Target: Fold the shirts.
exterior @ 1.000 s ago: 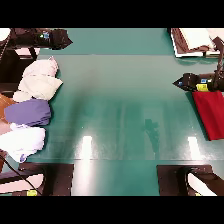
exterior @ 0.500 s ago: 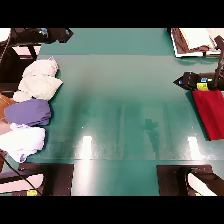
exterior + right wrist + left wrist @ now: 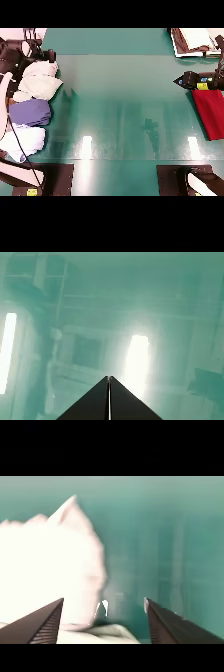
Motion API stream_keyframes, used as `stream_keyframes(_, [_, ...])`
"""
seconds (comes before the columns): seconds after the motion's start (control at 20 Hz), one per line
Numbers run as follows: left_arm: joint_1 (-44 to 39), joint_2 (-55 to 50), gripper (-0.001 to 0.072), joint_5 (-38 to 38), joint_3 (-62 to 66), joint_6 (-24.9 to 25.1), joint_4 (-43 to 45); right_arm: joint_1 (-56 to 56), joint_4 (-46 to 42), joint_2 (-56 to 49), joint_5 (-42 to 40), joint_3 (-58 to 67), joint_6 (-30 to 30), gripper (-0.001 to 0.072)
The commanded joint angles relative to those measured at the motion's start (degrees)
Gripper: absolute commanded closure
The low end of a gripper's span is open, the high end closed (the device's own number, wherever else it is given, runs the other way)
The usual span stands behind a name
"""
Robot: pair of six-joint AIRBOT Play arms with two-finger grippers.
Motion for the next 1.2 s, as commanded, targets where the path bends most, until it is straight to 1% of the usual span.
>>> stream_keyframes(0.0, [3.89,-7.45,0.0096,2.95,0.04,-2.56,0.68,0.07,0.0,0.02,-0.02,0.04,0.04,0.0699])
stream_keyframes(0.15, [5.05,-10.23,0.0097,5.01,0.07,-2.75,0.68,0.07,0.0,0.02,-0.07,0.04,0.04,0.0699])
stream_keyframes(0.35, [5.88,-10.34,0.0099,6.12,0.11,-2.75,0.7,0.07,0.02,0.02,-1.03,0.04,0.04,0.0699])
stream_keyframes(0.4, [5.88,-10.34,0.0149,5.66,0.11,-2.75,0.68,0.07,0.02,0.02,-1.46,0.04,0.04,0.0699])
stream_keyframes(0.5, [5.88,-10.16,0.0686,4.13,0.11,-2.75,0.66,0.07,0.04,0.02,-1.51,0.04,0.04,0.0698])
stream_keyframes(0.65, [5.86,-6.95,0.0686,2.03,0.42,-3.43,0.39,0.07,0.46,0.13,-1.6,0.28,0.04,0.0699])
stream_keyframes(0.8, [5.46,2.14,0.0687,1.66,3.39,-3.13,0.46,0.0,-0.04,0.15,-1.66,4.9,0.04,0.0699])
stream_keyframes(0.9, [3.74,10.78,0.0687,0.48,6.29,-0.11,0.42,0.0,-0.13,0.15,-1.88,9.86,0.0,0.0699])
stream_keyframes(1.05, [-1.86,23.82,0.0687,-4.83,9.57,7.28,0.44,0.02,-0.15,0.15,-1.95,16.72,0.0,0.0699])
stream_keyframes(1.1, [-4.13,27.54,0.0687,-7.17,9.75,8.39,0.44,0.0,-0.15,0.15,-1.92,18.64,0.0,0.0699])
stream_keyframes(1.15, [-6.82,30.93,0.0687,-9.7,9.75,8.41,0.42,0.0,-0.13,0.15,-1.86,20.24,0.0,0.0699])
